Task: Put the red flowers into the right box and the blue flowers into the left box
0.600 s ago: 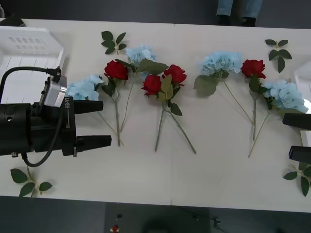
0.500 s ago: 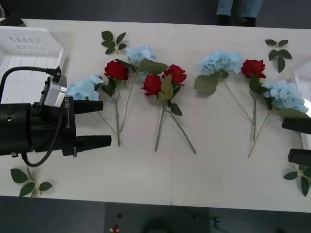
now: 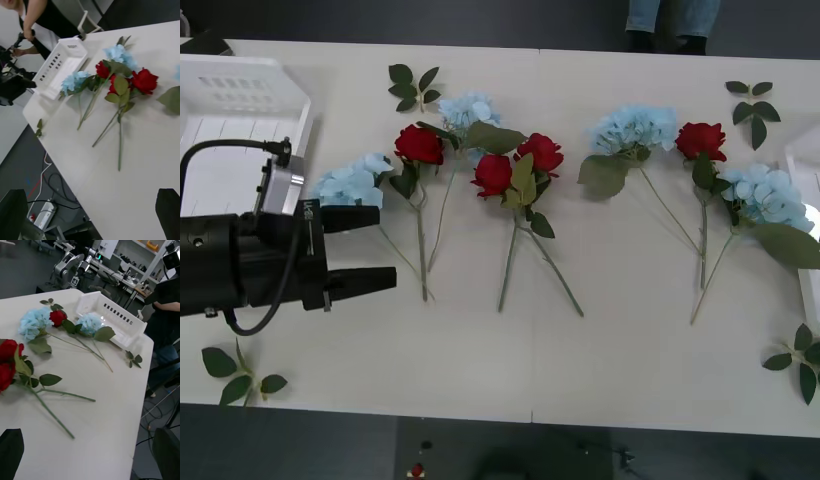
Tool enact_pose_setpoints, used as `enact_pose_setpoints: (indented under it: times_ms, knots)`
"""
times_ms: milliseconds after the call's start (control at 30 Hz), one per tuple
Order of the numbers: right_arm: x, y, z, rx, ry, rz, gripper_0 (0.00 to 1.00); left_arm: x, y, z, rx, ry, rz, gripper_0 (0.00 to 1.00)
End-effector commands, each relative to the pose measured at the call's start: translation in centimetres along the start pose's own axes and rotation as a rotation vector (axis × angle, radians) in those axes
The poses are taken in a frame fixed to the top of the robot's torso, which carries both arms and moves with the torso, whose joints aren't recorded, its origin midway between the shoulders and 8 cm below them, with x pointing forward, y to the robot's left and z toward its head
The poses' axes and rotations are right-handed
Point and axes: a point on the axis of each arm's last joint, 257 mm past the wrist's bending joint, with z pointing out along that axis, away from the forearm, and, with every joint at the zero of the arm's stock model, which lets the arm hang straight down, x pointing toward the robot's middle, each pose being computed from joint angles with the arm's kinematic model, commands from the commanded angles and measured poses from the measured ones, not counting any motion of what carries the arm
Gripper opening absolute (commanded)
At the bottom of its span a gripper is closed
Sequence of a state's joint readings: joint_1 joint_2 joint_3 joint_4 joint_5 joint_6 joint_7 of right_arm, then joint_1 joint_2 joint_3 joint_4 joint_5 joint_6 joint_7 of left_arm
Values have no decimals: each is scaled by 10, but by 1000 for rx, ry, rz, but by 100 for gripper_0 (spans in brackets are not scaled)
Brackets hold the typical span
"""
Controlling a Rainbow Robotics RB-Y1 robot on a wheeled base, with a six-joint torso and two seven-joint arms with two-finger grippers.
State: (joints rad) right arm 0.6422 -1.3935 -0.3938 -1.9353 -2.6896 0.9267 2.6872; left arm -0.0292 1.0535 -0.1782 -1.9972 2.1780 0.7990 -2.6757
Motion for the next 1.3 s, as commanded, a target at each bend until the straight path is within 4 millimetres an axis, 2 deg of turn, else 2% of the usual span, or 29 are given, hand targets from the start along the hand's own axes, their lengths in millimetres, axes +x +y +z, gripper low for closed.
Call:
enact_pose_setpoints:
  times_ms: [33, 200, 367, 467, 667, 767, 933, 1067, 1300]
  knots:
    - [6, -27, 1, 103, 52, 203, 100, -16, 35, -14, -41, 35, 8, 100]
    - [28, -69, 14, 286, 78, 412, 100, -3, 87, -24, -169, 93, -137, 100]
    - [48, -96, 28, 386, 91, 616, 100, 17, 123, -24, -284, 128, -352, 100]
    - [51, -115, 36, 446, 75, 704, 100, 28, 147, -28, -367, 144, -438, 100]
    - [43, -155, 46, 531, -8, 841, 100, 44, 172, -30, -499, 111, -636, 100]
    - [38, -177, 47, 578, -30, 864, 100, 53, 179, -33, -557, 78, -718, 100]
    - [39, -208, 42, 673, -32, 875, 100, 64, 175, -28, -597, -1, -837, 100]
    - [50, -228, 45, 742, -10, 883, 100, 70, 161, -15, -605, -45, -910, 100]
    - [66, -255, 64, 796, 1, 908, 100, 76, 138, -17, -656, 37, -973, 100]
